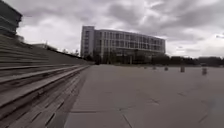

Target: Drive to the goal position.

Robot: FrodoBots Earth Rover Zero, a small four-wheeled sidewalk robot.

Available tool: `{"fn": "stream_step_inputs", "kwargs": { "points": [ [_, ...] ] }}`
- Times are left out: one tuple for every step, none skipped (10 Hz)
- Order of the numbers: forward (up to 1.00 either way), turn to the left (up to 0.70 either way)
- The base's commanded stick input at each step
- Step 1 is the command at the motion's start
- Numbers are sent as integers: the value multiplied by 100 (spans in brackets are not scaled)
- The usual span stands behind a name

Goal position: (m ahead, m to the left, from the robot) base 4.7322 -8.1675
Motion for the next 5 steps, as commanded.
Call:
{"fn": "stream_step_inputs", "kwargs": {
  "points": [
    [70, 0],
    [70, 0],
    [70, 0],
    [70, 0],
    [70, 0]
  ]
}}
